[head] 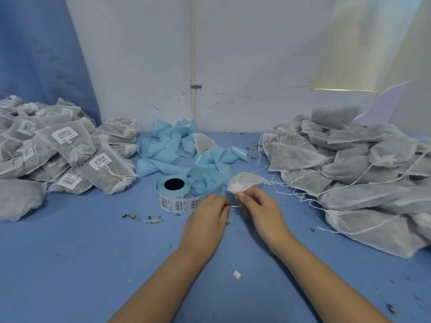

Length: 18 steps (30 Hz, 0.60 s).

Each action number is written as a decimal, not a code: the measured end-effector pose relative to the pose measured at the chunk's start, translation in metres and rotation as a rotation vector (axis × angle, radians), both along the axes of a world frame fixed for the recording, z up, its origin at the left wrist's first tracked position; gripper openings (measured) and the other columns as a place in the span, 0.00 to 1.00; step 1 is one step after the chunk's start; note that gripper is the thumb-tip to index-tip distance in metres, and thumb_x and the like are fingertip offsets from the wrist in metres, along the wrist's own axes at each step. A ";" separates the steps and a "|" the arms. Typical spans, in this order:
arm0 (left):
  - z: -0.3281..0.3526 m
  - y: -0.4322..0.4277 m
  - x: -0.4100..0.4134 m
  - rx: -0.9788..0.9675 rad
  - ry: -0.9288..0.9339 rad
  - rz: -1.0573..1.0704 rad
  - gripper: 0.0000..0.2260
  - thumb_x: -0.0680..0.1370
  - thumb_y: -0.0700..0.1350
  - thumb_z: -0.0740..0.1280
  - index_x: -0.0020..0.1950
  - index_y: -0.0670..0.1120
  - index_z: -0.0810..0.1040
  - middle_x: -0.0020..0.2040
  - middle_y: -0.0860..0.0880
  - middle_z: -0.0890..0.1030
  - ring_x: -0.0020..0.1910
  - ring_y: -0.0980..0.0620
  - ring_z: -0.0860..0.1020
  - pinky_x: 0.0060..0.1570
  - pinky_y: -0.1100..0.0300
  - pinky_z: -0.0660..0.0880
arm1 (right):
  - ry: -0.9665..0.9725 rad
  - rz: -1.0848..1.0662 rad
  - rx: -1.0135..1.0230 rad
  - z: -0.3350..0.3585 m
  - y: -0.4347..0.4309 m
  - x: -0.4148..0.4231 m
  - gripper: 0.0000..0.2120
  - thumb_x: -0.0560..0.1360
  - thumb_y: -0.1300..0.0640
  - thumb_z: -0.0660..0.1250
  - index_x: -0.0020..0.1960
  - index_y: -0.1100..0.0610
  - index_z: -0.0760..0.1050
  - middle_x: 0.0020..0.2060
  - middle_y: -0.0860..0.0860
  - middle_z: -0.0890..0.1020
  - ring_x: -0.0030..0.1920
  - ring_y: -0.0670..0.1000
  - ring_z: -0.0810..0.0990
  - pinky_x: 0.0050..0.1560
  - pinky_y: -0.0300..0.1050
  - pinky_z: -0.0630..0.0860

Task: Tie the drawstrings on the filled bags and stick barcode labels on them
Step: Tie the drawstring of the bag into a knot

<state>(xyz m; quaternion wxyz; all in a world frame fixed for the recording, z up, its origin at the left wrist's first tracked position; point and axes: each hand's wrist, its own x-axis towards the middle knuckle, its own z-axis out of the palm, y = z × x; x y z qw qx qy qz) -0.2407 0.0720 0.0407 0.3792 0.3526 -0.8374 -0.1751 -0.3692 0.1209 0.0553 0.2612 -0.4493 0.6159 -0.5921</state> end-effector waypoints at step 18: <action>0.011 -0.003 0.005 -0.338 0.039 0.079 0.14 0.73 0.31 0.69 0.57 0.40 0.80 0.64 0.47 0.78 0.59 0.48 0.75 0.57 0.61 0.70 | 1.380 -0.219 -0.084 0.005 0.014 0.018 0.22 0.64 0.61 0.68 0.57 0.59 0.80 0.56 0.50 0.82 0.60 0.58 0.80 0.56 0.54 0.77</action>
